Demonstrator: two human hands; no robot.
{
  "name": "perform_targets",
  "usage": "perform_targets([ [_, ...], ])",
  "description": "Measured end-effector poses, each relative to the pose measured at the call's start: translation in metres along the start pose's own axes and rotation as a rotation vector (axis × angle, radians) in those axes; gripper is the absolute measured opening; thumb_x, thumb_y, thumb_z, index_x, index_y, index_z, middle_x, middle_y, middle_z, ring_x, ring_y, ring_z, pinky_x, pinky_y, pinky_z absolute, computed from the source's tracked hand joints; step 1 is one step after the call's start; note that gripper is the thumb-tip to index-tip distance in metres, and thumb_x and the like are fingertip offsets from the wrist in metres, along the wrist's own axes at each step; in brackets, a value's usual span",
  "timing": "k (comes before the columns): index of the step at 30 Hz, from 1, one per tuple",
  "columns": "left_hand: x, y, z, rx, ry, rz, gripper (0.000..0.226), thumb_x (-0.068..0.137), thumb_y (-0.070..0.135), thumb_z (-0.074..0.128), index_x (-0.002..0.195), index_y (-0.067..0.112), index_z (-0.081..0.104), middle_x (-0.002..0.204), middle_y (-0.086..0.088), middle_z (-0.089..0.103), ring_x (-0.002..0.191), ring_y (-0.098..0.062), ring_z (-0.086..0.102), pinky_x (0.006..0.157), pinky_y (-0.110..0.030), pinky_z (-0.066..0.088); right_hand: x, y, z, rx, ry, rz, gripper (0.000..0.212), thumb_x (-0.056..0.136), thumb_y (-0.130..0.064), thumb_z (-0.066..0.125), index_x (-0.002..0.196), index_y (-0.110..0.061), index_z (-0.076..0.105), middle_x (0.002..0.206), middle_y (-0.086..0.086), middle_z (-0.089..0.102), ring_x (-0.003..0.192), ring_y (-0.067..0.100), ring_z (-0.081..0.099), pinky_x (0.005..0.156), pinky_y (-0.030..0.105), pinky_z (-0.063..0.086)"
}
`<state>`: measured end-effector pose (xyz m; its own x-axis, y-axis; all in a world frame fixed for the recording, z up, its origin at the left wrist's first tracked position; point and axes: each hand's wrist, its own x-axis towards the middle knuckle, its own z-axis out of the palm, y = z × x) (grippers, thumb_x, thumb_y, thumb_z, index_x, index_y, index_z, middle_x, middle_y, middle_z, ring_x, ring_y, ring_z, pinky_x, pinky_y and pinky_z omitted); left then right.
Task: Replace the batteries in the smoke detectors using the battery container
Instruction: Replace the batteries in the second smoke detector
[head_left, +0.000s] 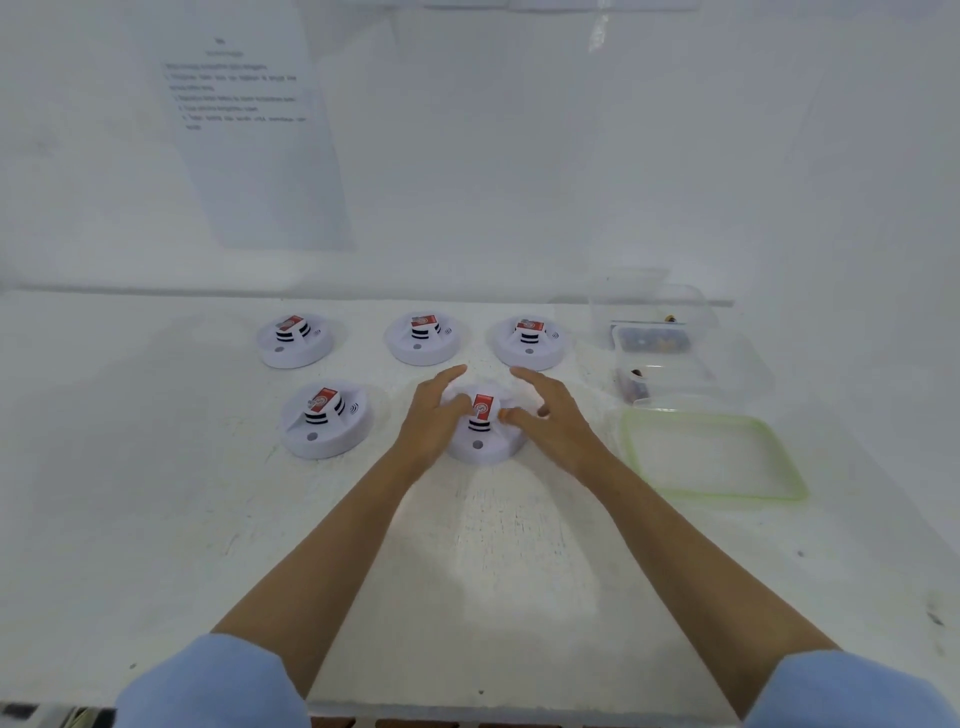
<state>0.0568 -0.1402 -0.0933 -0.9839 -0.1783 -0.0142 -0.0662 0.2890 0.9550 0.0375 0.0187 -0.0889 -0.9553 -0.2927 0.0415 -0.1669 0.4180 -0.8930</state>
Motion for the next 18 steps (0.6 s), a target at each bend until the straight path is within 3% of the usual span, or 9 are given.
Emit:
perform_targets([
  [3, 0.018, 0.016, -0.005, -0.016, 0.017, 0.028, 0.048, 0.088, 0.007, 0.051, 0.133, 0.023, 0.046, 0.142, -0.002, 0.038, 0.127, -0.012, 0.036, 0.096, -0.025, 0.03, 0.015, -0.014, -0.013, 0.002, 0.103, -0.01, 0.052, 0.087, -0.025, 0.061, 0.135, -0.023, 0.042, 0.128, -0.006, 0.044, 0.117, 0.014, 0.043, 0.098, 0.028, 0.036],
  [7, 0.047, 0.03, -0.001, 0.024, -0.058, 0.061, 0.054, 0.085, 0.006, 0.059, 0.134, 0.022, 0.044, 0.141, -0.004, 0.039, 0.131, -0.015, 0.035, 0.097, -0.024, 0.029, 0.04, -0.023, -0.028, -0.033, 0.214, -0.042, 0.047, 0.082, -0.016, 0.066, 0.127, -0.016, 0.052, 0.129, 0.003, 0.057, 0.119, 0.021, 0.051, 0.1, 0.03, 0.037],
  [10, 0.069, 0.04, 0.002, 0.102, -0.16, 0.105, 0.064, 0.082, 0.005, 0.065, 0.139, 0.019, 0.038, 0.143, -0.007, 0.037, 0.131, -0.019, 0.034, 0.098, -0.026, 0.03, 0.058, -0.022, -0.034, -0.055, 0.213, 0.035, 0.059, 0.079, -0.018, 0.071, 0.133, -0.014, 0.046, 0.132, 0.005, 0.053, 0.123, 0.021, 0.047, 0.098, 0.026, 0.032],
  [12, 0.083, 0.044, 0.004, 0.152, -0.238, 0.127, 0.074, 0.079, 0.002, 0.069, 0.142, 0.015, 0.031, 0.145, -0.009, 0.035, 0.131, -0.021, 0.034, 0.098, -0.027, 0.032, 0.071, -0.017, -0.034, -0.061, 0.19, 0.083, 0.069, 0.074, -0.019, 0.076, 0.134, -0.011, 0.044, 0.132, 0.005, 0.052, 0.123, 0.02, 0.047, 0.102, 0.029, 0.034],
  [15, 0.104, 0.045, 0.01, 0.215, -0.309, 0.113, 0.089, 0.072, 0.002, 0.076, 0.144, 0.014, 0.026, 0.147, -0.008, 0.031, 0.135, -0.023, 0.03, 0.103, -0.031, 0.032, 0.082, -0.017, -0.036, -0.092, 0.162, 0.098, 0.07, 0.063, -0.02, 0.082, 0.123, -0.003, 0.05, 0.114, 0.008, 0.058, 0.109, 0.024, 0.054, 0.1, 0.039, 0.042],
  [18, 0.121, 0.043, 0.015, 0.279, -0.348, 0.093, 0.1, 0.067, 0.006, 0.081, 0.146, 0.015, 0.02, 0.15, -0.009, 0.026, 0.137, -0.024, 0.026, 0.104, -0.033, 0.032, 0.093, -0.013, -0.041, -0.125, 0.127, 0.132, 0.076, 0.058, -0.009, 0.084, 0.121, 0.008, 0.046, 0.109, 0.015, 0.056, 0.102, 0.028, 0.053, 0.097, 0.046, 0.042],
])
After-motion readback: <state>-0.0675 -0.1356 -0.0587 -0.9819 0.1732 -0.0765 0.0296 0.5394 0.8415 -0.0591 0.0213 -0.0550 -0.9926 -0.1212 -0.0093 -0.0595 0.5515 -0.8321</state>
